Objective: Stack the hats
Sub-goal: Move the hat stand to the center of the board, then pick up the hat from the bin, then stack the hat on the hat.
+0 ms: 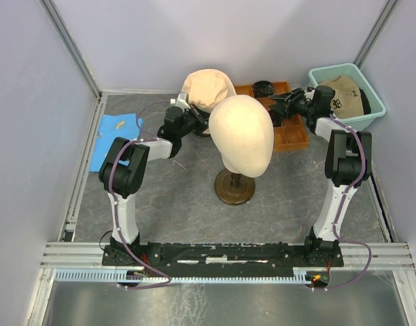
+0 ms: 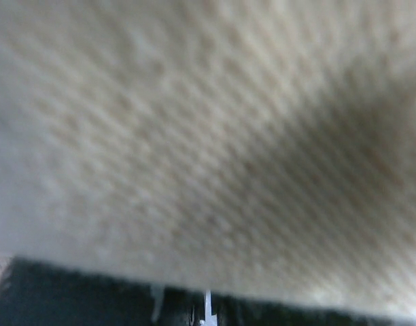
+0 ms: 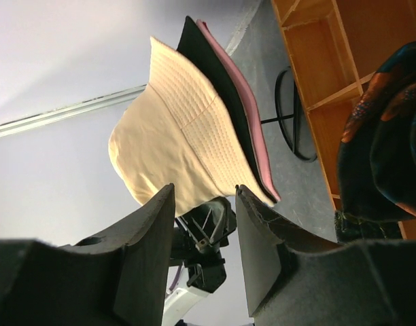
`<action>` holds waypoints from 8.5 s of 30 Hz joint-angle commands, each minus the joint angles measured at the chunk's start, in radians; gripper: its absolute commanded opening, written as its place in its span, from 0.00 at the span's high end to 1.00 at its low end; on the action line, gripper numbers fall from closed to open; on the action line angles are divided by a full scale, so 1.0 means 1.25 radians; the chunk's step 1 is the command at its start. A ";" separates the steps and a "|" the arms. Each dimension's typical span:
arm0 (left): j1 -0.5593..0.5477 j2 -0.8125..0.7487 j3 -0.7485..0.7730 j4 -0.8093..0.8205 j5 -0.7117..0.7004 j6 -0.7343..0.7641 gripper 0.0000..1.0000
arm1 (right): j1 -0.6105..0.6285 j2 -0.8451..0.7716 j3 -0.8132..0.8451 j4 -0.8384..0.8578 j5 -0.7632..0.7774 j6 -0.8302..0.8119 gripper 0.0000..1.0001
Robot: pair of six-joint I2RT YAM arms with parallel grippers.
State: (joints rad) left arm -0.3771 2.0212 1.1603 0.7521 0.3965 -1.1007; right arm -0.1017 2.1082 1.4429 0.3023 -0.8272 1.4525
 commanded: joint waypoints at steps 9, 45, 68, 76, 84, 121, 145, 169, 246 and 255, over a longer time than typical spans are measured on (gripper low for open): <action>0.052 0.065 0.150 -0.095 -0.064 0.144 0.97 | -0.013 -0.043 -0.002 0.151 0.020 0.067 0.51; 0.122 -0.297 0.022 -0.252 0.050 0.168 0.81 | -0.003 0.020 0.511 -0.426 0.114 -0.300 0.49; 0.224 -0.344 0.158 -0.584 -0.003 0.306 0.44 | -0.065 0.134 0.794 -0.959 0.871 -0.735 0.28; 0.204 -0.280 0.239 -0.628 0.000 0.308 0.45 | -0.119 0.157 0.733 -0.915 0.852 -0.703 0.25; 0.164 -0.222 0.300 -0.642 0.002 0.311 0.45 | -0.132 0.168 0.701 -0.834 0.858 -0.726 0.03; 0.143 -0.137 0.388 -0.623 -0.001 0.332 0.51 | -0.131 0.448 0.842 -0.797 0.552 -0.692 0.81; 0.195 -0.360 0.152 -0.575 -0.023 0.395 0.52 | -0.087 0.065 0.898 -0.672 0.427 -0.575 1.00; 0.180 -0.441 0.093 -0.626 0.070 0.348 0.52 | -0.011 -0.468 0.655 -0.820 0.275 -0.497 1.00; 0.173 -0.577 -0.033 -0.642 0.096 0.373 0.52 | 0.656 -0.662 0.448 -1.090 0.783 -0.747 1.00; 0.173 -0.586 -0.052 -0.648 0.087 0.381 0.53 | 0.659 -0.679 0.411 -1.070 0.777 -0.758 0.88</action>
State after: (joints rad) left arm -0.1547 1.3048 1.1046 -0.0978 0.5072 -0.6537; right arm 0.7071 1.2812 1.9858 -0.9695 0.1642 0.5350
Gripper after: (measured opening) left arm 0.479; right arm 0.098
